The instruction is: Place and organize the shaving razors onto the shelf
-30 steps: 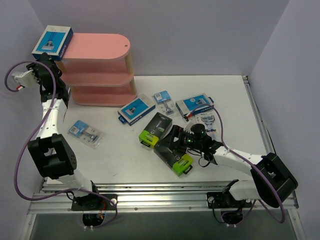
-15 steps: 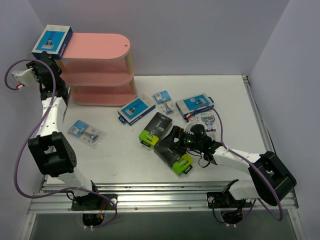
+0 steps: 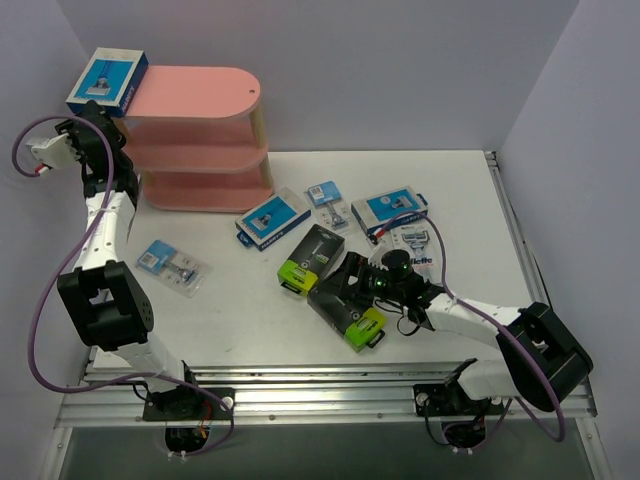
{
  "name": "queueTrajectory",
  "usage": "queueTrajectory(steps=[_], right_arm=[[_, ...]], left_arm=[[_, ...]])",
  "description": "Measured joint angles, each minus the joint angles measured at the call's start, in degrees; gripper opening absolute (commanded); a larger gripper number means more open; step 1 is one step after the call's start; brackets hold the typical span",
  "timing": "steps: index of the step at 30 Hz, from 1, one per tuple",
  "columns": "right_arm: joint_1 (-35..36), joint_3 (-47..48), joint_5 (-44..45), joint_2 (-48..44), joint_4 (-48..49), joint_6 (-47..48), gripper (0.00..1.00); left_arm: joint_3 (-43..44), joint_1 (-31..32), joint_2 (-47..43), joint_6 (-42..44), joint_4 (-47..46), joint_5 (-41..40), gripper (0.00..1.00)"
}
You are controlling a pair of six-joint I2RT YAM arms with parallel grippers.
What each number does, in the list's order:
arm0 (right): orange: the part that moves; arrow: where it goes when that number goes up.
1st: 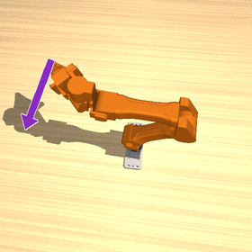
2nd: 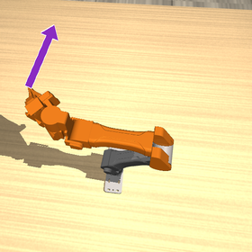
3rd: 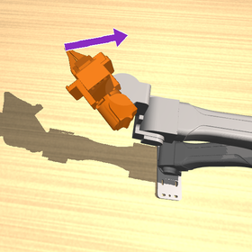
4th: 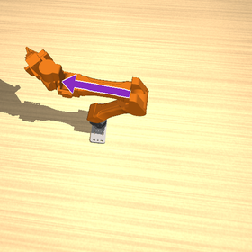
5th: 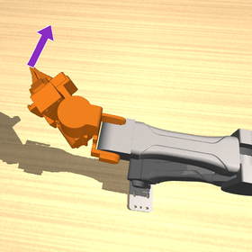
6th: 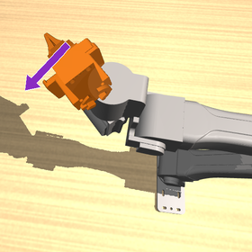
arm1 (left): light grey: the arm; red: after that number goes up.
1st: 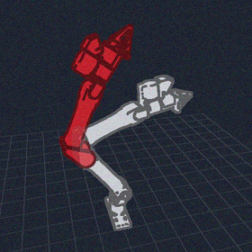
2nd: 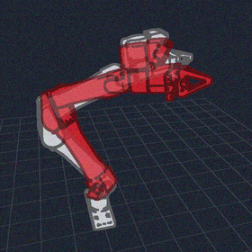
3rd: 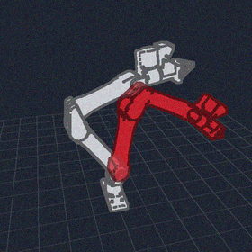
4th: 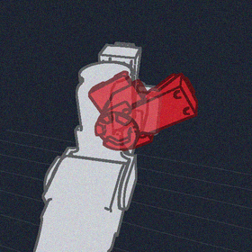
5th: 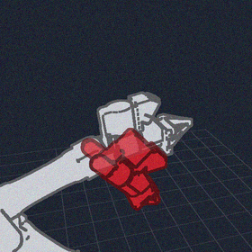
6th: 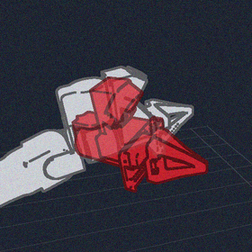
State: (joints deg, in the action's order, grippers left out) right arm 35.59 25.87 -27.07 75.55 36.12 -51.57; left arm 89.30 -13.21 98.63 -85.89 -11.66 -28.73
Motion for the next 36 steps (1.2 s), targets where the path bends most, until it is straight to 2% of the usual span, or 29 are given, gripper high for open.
queueTrajectory(steps=[2, 13, 26, 27, 30, 33, 34, 35, 36], right_arm=[[0.0, -0.07, 0.0, 0.0, 0.13, -0.04, 0.91], [-0.04, -0.74, 0.02, 0.0, 1.27, -0.94, 0.91], [-0.07, -2.16, 0.07, -0.02, 3.87, -1.55, 0.92], [-0.17, -2.25, 0.07, -0.02, 4.0, -1.55, 0.92], [-0.31, -2.32, 0.04, -0.02, 4.09, -1.95, 0.92], [-0.33, -2.49, 0.07, -0.07, 4.28, -1.97, 0.93], [-0.33, -2.62, 0.07, -0.09, 4.42, -1.99, 0.93], [-0.33, -2.71, 0.07, -0.22, 4.42, -1.99, 0.94], [-0.35, -2.82, 0.07, -0.37, 4.44, -1.97, 0.94]], left_arm=[[0.0, 0.0, 0.0, 0.0, 0.0, 0.0, 0.31], [0.0, 0.0, 0.0, 0.22, -0.04, 0.02, 0.52], [0.0, 0.04, -0.02, 2.49, 1.4, 0.48, 0.67], [0.0, 0.04, -0.02, 2.73, 2.01, 0.48, 0.75], [0.81, 0.04, -0.02, 3.93, 4.79, 0.52, 0.85], [1.88, 0.04, -0.04, 5.29, 6.67, 0.66, 0.9], [2.08, 0.04, -0.04, 5.75, 6.93, 0.68, 0.99], [2.29, 0.04, -0.04, 6.32, 7.23, 0.7, 0.94], [2.49, 0.04, -0.04, 6.67, 7.43, 0.79, 0.94]])
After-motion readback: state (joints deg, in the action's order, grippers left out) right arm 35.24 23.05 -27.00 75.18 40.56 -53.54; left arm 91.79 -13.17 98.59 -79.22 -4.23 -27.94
